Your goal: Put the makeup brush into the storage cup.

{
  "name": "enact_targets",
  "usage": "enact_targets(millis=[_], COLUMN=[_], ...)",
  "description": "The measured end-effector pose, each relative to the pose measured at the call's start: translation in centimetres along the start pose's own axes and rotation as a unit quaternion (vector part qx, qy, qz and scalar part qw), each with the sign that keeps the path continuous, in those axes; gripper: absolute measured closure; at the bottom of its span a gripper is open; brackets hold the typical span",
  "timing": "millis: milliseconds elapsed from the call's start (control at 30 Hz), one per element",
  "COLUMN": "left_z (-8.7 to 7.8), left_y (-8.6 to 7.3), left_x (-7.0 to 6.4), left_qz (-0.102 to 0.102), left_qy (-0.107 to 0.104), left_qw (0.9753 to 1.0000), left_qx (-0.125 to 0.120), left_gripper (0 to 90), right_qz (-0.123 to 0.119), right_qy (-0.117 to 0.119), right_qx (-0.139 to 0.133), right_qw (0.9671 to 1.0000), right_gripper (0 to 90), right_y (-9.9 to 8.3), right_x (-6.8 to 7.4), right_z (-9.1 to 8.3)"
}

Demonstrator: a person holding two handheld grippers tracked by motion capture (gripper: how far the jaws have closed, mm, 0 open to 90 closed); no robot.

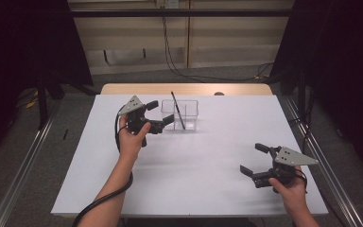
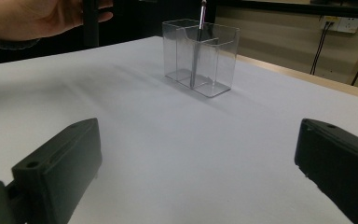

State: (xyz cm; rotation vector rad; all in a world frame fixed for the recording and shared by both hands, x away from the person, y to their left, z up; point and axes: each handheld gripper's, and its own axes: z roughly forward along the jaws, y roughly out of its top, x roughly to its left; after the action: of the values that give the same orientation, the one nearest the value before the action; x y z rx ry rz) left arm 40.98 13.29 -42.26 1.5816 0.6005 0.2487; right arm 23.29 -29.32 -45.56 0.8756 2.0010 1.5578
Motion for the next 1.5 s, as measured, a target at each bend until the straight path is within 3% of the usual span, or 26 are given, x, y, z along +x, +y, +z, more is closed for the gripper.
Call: enact_targets(millis=[800, 1500], left_z=[-2.6, -4.8], left_y=[-0.9, -2.1], left_x=[-0.2, -0.2], left_qz=[0.011, 0.007], left_qy=[-0.008, -0.007], left_qw=[0.9999, 0.9999], left_qx=[0.001, 0.004], left_gripper=[0.4, 0.4], right_qz=[0.003, 0.004], right_qy=[-0.004, -0.004], right_qx=[-0.001, -0.001], right_qw=[1.0000, 1.0000], right_gripper=[0.0, 0.0], right_y=[0.0, -0.1], right_x=[-0.1, -0.1], right_z=[-0.1, -0.1])
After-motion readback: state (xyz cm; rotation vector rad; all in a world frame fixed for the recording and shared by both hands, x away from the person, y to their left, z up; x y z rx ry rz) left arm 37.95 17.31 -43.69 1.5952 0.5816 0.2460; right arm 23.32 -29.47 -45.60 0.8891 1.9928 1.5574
